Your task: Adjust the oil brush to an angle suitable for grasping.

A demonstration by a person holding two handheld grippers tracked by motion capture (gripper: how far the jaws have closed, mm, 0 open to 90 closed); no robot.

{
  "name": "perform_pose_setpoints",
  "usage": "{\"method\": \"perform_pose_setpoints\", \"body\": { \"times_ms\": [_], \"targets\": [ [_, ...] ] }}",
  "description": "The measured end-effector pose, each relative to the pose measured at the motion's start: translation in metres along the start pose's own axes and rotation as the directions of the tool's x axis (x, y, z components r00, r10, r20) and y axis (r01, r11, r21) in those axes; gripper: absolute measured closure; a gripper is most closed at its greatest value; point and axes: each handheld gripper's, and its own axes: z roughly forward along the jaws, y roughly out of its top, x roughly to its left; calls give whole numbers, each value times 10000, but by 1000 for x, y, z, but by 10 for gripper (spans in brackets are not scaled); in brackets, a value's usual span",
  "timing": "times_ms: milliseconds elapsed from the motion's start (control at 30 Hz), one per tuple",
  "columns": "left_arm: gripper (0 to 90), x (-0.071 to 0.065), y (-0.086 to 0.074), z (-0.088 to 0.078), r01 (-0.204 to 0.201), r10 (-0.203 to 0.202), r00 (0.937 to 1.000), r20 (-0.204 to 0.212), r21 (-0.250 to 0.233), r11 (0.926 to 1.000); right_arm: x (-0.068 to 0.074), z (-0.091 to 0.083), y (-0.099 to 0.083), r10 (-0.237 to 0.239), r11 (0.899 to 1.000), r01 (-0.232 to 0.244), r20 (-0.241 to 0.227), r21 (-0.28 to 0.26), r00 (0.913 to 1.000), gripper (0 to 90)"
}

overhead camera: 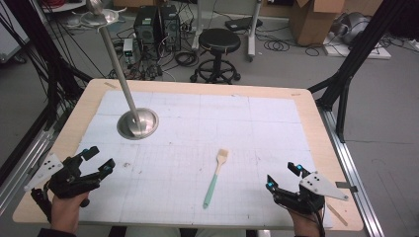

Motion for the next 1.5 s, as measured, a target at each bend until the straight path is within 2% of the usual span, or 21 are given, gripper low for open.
{"method": "perform_pose_setpoints", "body": {
  "times_ms": [167,333,567,667,700,733,833,867,900,933,967,1033,1067,1167,1200,1233,1267,1300,1367,1400,1500],
  "targets": [
    [183,2,-1,3,38,-38,10000,-30,75,10000,-1,-1,-1,-185,9997,183,75,142,9998,190],
    [183,1,-1,0,126,-126,9999,-22,38,9999,3,2,1,-417,9988,421,-157,258,9990,213],
    [182,0,0,-2,224,-224,9997,74,53,9997,12,2,9,-676,9976,686,-962,72,9931,278],
    [182,2,-1,-1,304,-305,9995,32,203,9993,21,6,10,-1030,9941,1070,-1572,173,9822,413],
    [182,2,-1,-1,304,-305,9995,32,203,9993,21,6,10,-1030,9941,1070,-1572,173,9822,413],
    [182,2,-1,1,323,-325,9995,63,267,9991,26,9,12,-1287,9909,1337,-1892,142,9735,472],
    [182,2,-1,3,303,-306,9995,103,292,9991,30,12,14,-1438,9885,1507,-2276,135,9631,558],
    [182,1,-2,3,268,-272,9996,124,327,9991,35,15,16,-1591,9861,1661,-2669,35,9505,686],
    [182,1,-2,4,261,-266,9995,140,335,9991,35,15,16,-1591,9861,1661,-2669,35,9505,686],
    [182,1,-2,4,256,-262,9995,158,360,9990,37,16,17,-1657,9849,1731,-2776,22,9463,712],
    [182,1,-2,4,284,-290,9994,163,337,9990,43,19,20,-1764,9827,1850,-3036,-5,9363,787],
    [182,1,-2,3,302,-307,9994,154,320,9990,47,21,21,-1913,9799,1994,-3081,-54,9319,811],
    [182,1,-1,3,324,-329,9993,178,291,9991,54,25,25,-2155,9746,2238,-3106,-89,9258,876],
    [182,1,-1,3,314,-319,9993,200,278,9991,62,31,28,-2202,9729,2314,-3280,-52,9187,887],
    [182,1,-1,3,309,-315,9993,216,288,9991,70,39,27,-2414,9638,2660,-3592,199,9015,888],
    [182,1,-1,3,309,-315,9993,216,288,9991,74,44,25,-2504,9572,2863,-3729,432,8934,888],
    [182,1,-1,3,309,-315,9993,208,288,9991,74,44,25,-2504,9572,2863,-3729,432,8934,888],
    [182,2,-1,3,305,-311,9993,212,308,9991,76,48,23,-2751,9444,3224,-3817,646,8824,888],
    [182,2,-1,3,342,-349,9991,224,279,9990,78,54,17,-3041,9209,3725,-3863,1147,8708,888],
    [182,2,-2,3,340,-347,9991,244,307,9990,77,58,11,-3259,8984,4105,-3897,1561,8614,888],
    [182,2,-2,4,339,-348,9990,263,329,9989,75,61,8,-3084,8981,4041,-4066,1737,8600,888]
  ]
}}
